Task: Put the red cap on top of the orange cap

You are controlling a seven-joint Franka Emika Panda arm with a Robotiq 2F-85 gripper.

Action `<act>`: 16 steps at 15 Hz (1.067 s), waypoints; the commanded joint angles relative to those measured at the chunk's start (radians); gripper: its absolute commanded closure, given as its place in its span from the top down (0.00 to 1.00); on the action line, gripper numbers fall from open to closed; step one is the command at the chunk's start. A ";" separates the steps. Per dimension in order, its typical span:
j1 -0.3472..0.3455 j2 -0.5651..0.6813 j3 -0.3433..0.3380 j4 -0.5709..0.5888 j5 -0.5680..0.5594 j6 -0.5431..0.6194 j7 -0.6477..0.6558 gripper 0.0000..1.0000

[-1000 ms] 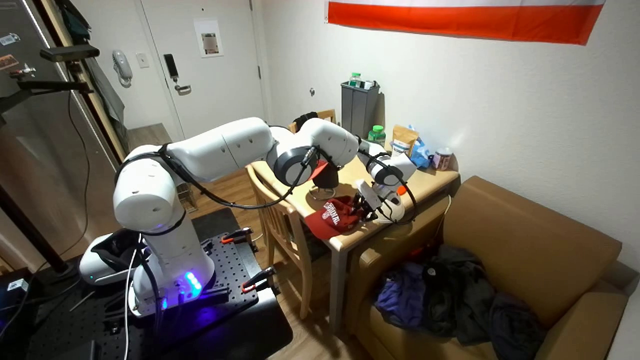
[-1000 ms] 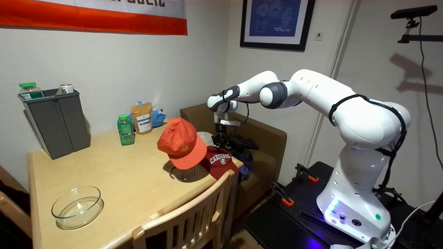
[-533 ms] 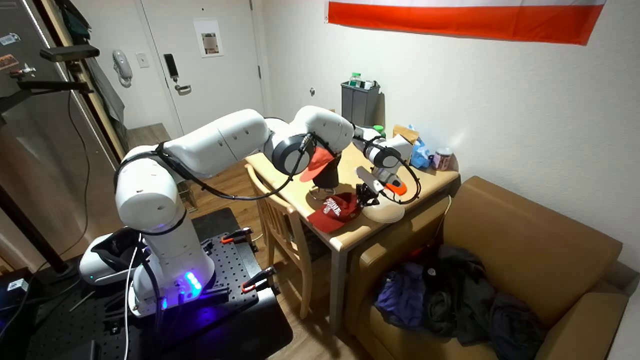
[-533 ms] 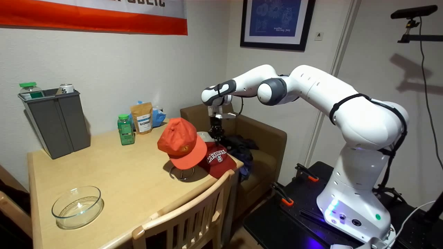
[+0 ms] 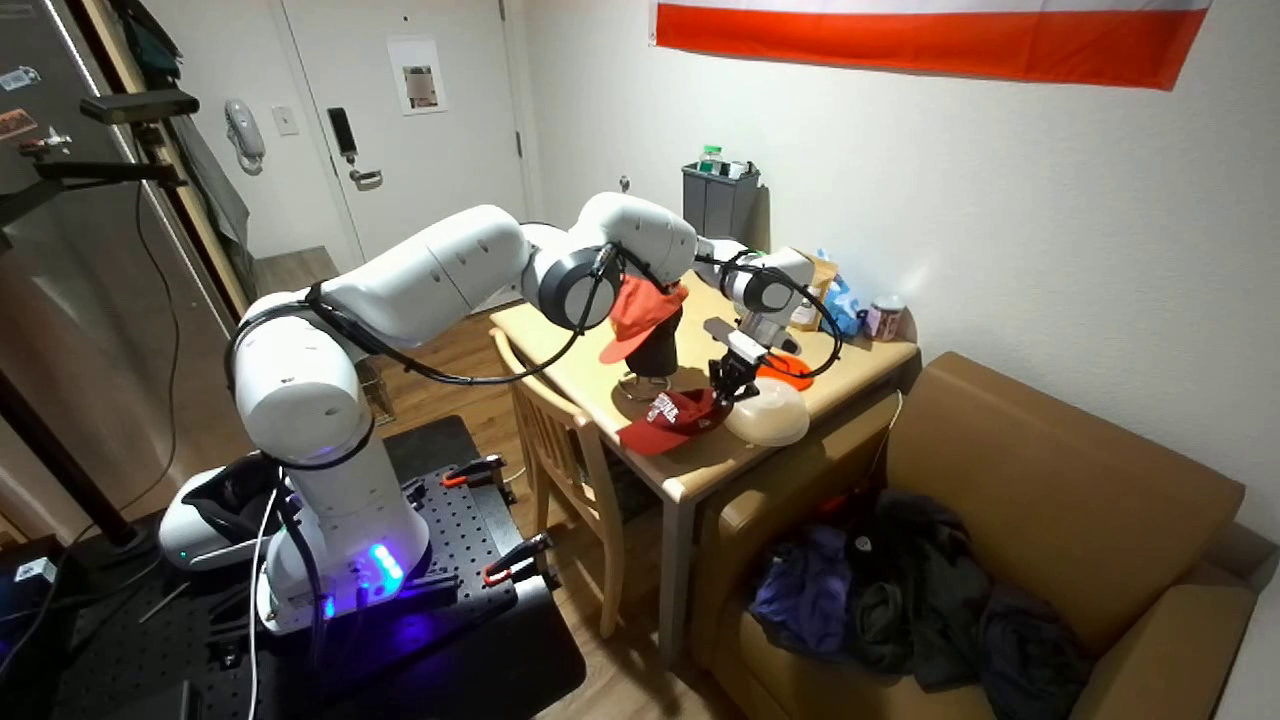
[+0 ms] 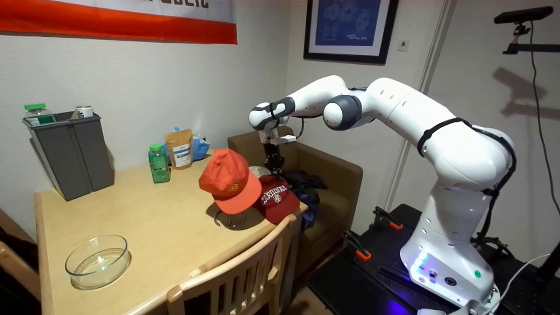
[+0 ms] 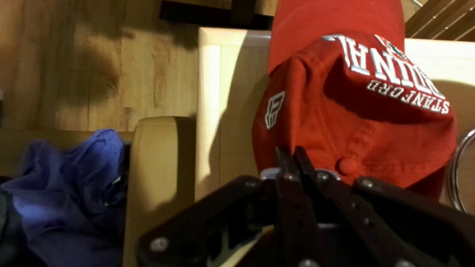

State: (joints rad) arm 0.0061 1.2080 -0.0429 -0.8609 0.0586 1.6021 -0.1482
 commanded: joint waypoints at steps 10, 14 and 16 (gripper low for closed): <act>0.117 -0.281 -0.085 -0.292 -0.097 -0.110 0.116 0.01; 0.072 -0.381 -0.016 -0.394 -0.092 -0.048 0.076 0.01; 0.057 -0.439 0.012 -0.457 -0.082 -0.001 0.064 0.01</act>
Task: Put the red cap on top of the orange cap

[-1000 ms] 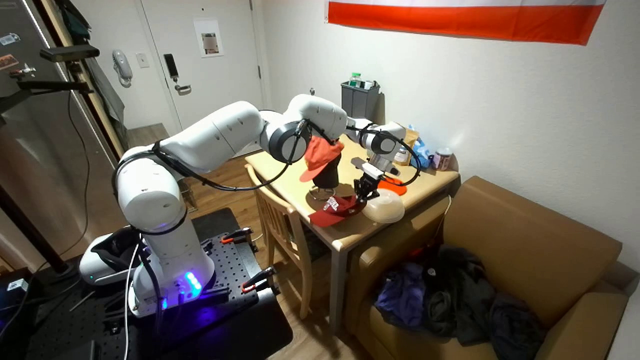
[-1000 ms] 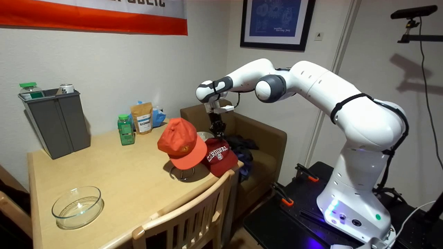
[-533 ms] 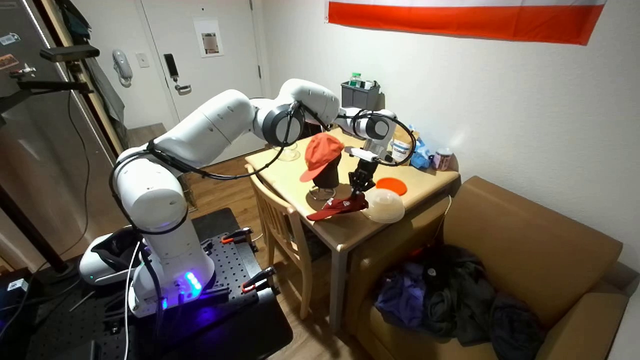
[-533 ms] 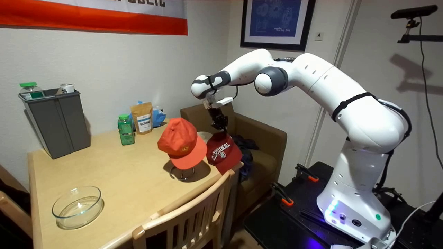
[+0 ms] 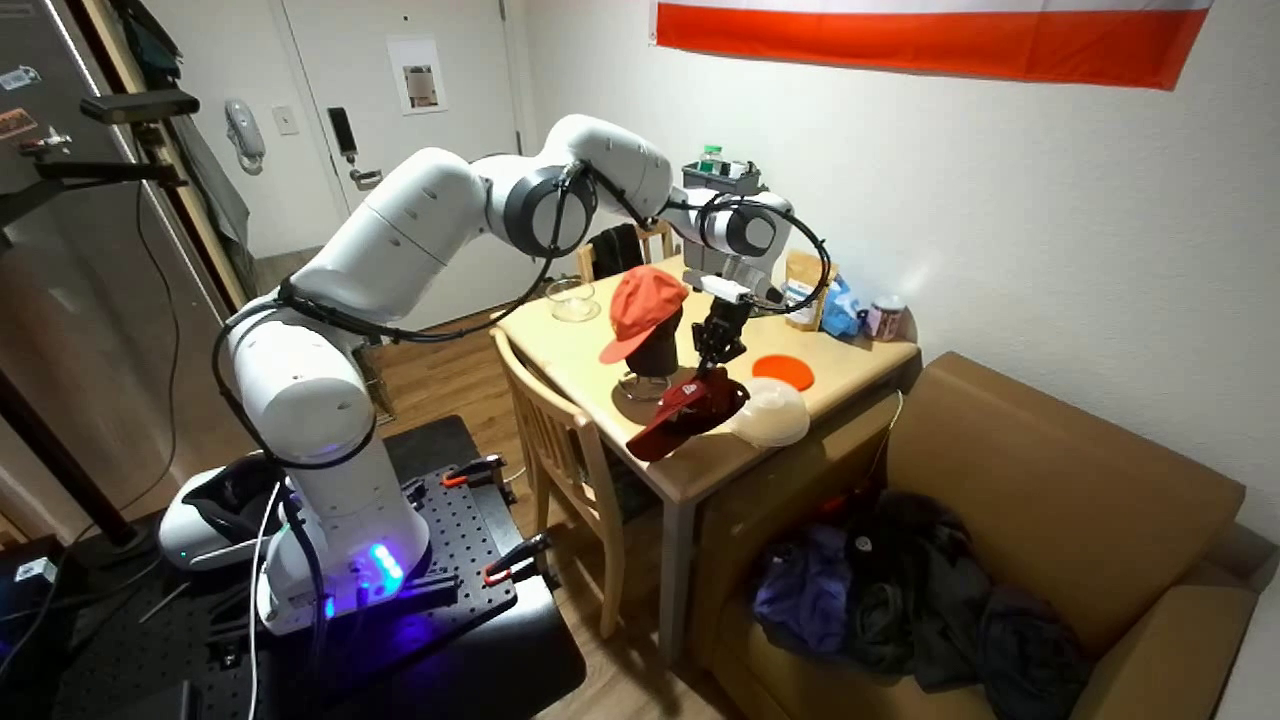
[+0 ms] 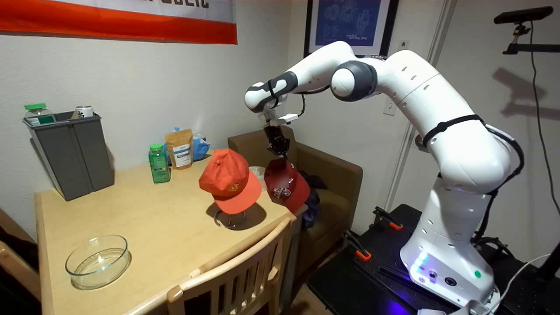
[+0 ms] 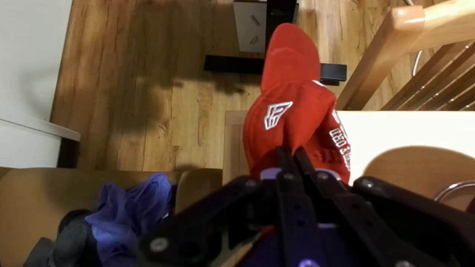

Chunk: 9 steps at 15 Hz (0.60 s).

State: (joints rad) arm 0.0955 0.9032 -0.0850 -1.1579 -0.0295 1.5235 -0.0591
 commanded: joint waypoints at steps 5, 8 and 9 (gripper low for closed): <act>-0.055 -0.288 0.104 -0.337 0.019 0.185 -0.025 0.01; -0.061 -0.363 0.113 -0.420 0.024 0.224 -0.025 0.01; -0.062 -0.388 0.115 -0.447 0.025 0.233 -0.023 0.01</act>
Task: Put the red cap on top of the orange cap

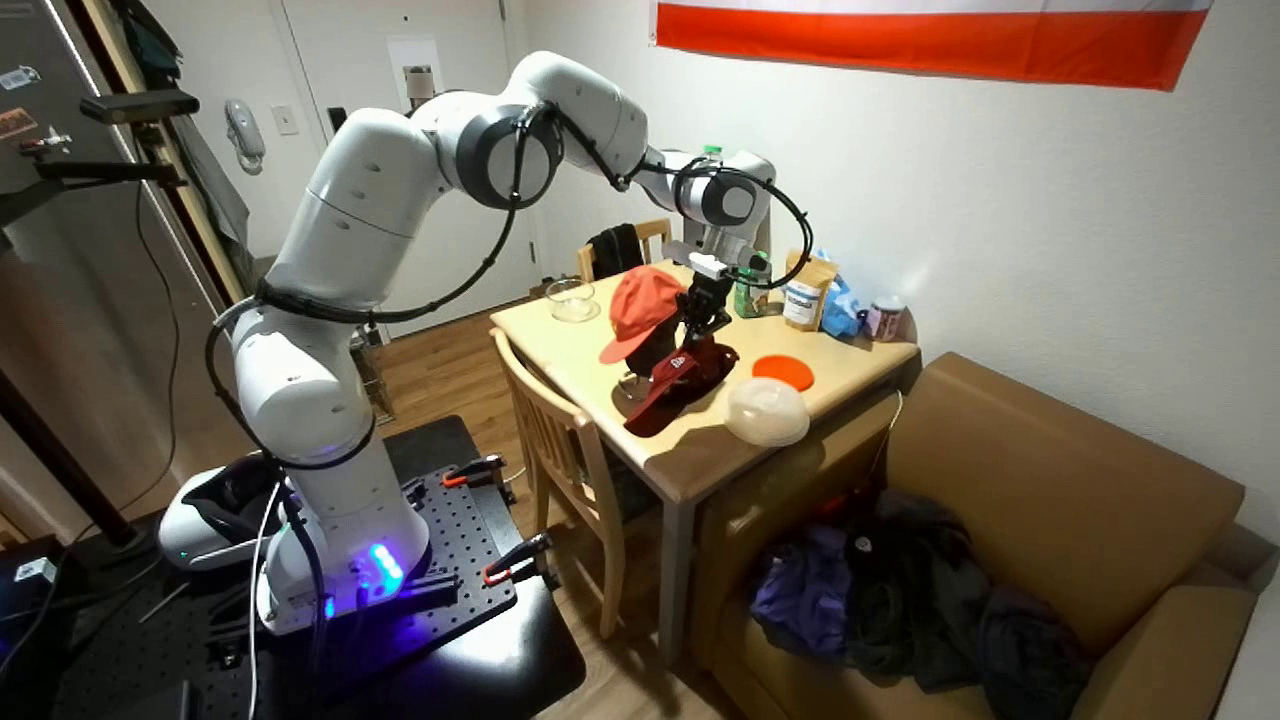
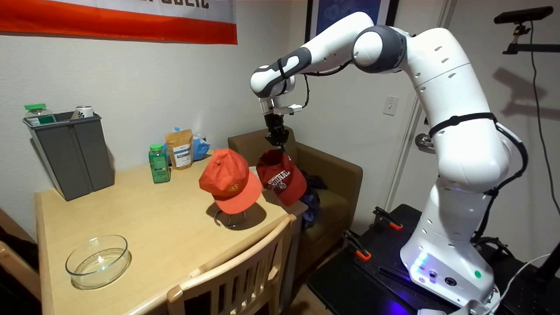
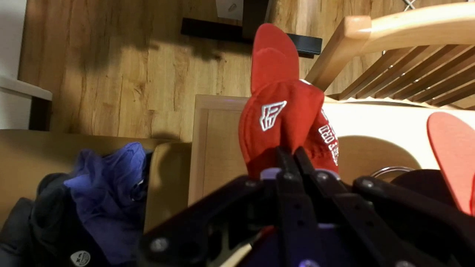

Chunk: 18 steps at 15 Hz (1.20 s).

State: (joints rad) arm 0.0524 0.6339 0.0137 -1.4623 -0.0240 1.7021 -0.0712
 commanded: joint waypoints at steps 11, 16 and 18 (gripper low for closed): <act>0.001 -0.414 0.043 -0.426 0.026 0.141 -0.011 0.01; 0.020 -0.530 0.066 -0.512 0.023 0.176 -0.017 0.01; 0.028 -0.563 0.070 -0.542 0.018 0.194 -0.016 0.01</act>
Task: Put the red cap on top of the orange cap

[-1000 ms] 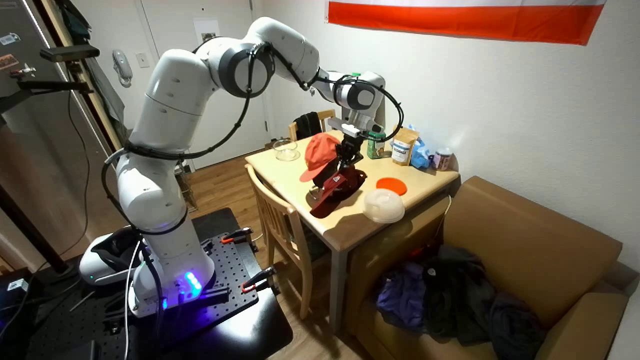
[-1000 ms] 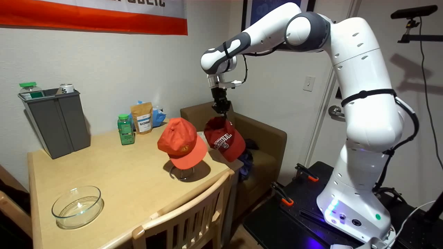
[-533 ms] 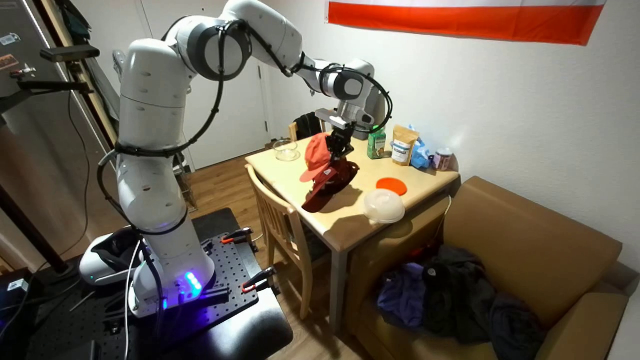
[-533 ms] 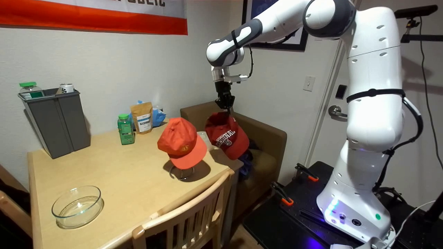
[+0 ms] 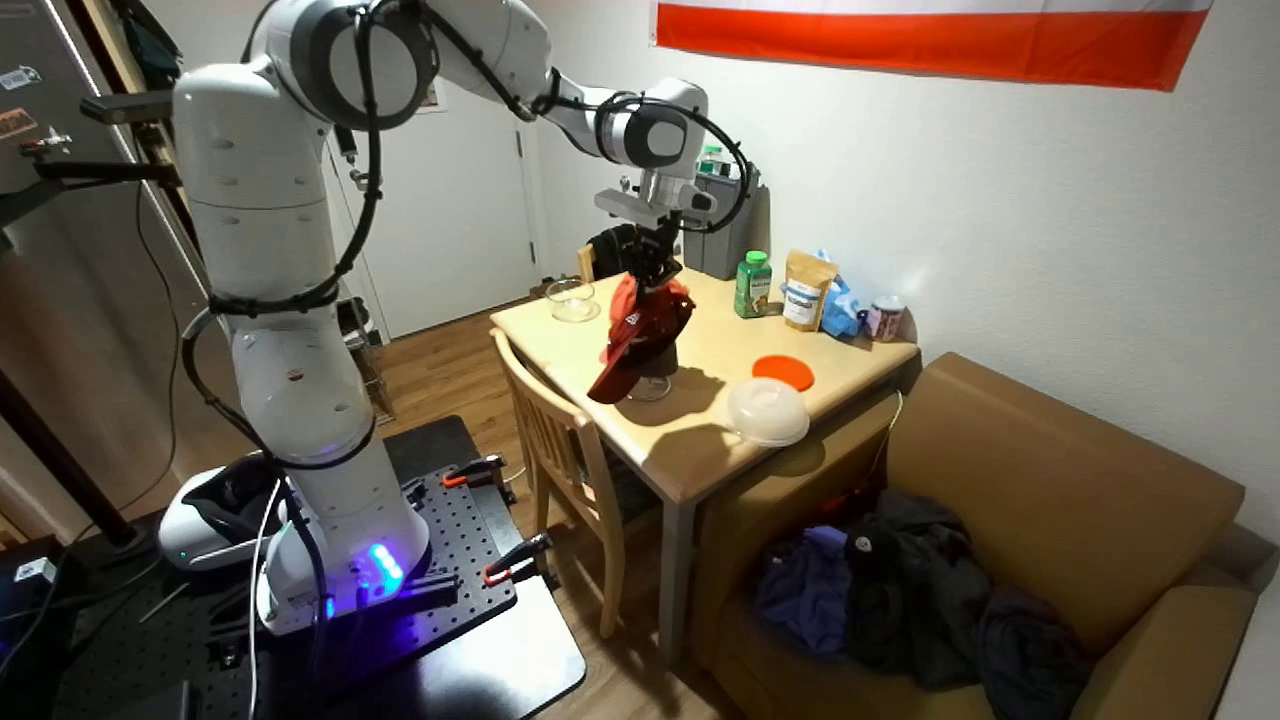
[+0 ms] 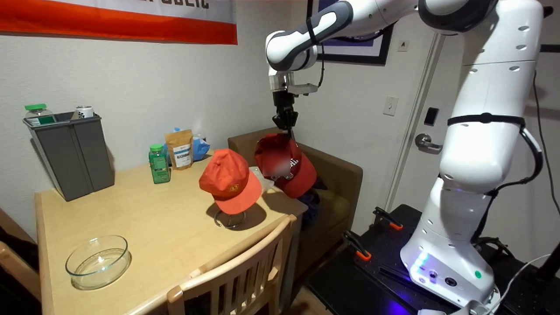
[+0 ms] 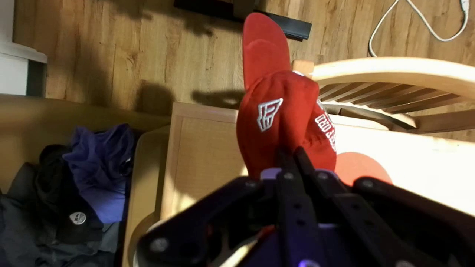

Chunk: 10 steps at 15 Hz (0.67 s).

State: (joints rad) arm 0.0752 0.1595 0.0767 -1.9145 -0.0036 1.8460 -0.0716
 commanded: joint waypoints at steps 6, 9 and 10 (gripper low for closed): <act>0.005 -0.016 0.004 -0.020 0.000 0.009 0.001 0.04; 0.009 0.006 0.011 -0.001 0.001 0.016 -0.023 0.01; 0.013 0.010 0.014 0.006 -0.005 0.014 -0.018 0.01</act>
State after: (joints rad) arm 0.0812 0.1532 0.0820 -1.9356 -0.0036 1.8579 -0.0743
